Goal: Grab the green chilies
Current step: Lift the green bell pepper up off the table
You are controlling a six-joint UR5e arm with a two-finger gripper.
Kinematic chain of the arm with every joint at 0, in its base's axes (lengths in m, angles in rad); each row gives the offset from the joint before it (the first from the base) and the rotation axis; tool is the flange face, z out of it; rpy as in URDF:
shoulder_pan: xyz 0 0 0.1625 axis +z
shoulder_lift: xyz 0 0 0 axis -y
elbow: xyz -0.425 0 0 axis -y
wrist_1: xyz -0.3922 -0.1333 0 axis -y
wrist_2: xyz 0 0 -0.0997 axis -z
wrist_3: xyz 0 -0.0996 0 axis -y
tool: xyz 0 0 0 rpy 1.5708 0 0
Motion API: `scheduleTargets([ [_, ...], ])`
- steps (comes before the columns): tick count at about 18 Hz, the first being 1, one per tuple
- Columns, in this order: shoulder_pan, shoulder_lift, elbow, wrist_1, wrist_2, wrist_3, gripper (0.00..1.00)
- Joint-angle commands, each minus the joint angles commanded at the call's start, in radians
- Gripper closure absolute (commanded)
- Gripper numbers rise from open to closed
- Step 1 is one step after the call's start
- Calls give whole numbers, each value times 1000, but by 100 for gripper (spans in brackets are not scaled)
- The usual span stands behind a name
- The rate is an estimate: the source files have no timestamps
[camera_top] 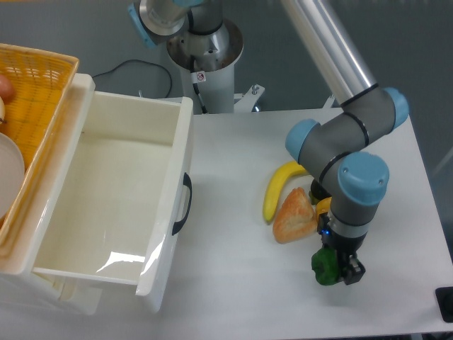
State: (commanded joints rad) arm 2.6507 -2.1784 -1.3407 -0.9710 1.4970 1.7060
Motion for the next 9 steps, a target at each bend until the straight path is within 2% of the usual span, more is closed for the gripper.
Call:
scheduleTargets([
  [2, 15, 35, -27, -3, 32, -49, 57],
  [5, 20, 77, -64, -24, 54, -54, 57],
  [9, 18, 130, -55, -101, 124, -54, 57],
])
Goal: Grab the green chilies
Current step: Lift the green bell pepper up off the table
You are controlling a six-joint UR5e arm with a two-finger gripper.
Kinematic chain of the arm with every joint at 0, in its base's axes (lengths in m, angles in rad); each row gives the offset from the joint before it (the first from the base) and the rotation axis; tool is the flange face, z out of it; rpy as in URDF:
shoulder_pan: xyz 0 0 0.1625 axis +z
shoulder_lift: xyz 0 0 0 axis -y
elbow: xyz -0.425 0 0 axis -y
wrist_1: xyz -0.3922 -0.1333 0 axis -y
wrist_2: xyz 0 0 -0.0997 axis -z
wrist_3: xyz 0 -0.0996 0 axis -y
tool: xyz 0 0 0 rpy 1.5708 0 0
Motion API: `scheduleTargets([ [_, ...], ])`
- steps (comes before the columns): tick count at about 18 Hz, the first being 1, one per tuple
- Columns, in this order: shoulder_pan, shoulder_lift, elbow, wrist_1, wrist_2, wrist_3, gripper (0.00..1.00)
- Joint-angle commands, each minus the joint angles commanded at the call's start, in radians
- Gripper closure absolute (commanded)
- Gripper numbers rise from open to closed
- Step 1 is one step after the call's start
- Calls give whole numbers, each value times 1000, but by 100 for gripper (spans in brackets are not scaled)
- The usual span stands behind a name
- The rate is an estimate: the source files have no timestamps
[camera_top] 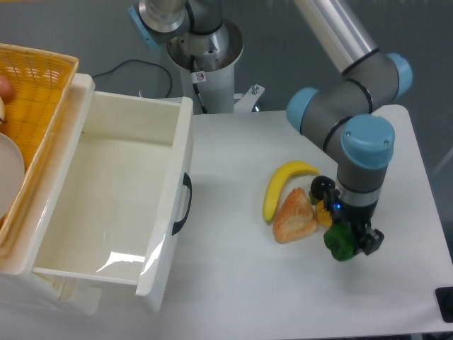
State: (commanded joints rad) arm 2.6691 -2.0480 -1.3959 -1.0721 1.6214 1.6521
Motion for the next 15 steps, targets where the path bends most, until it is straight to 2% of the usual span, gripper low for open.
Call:
scheduleTargets([
  [4, 17, 48, 6, -63, 2, -11, 60],
  [9, 23, 69, 37, -135, -3, -46, 60],
  [15, 23, 77, 41, -151, 0, -48, 59],
])
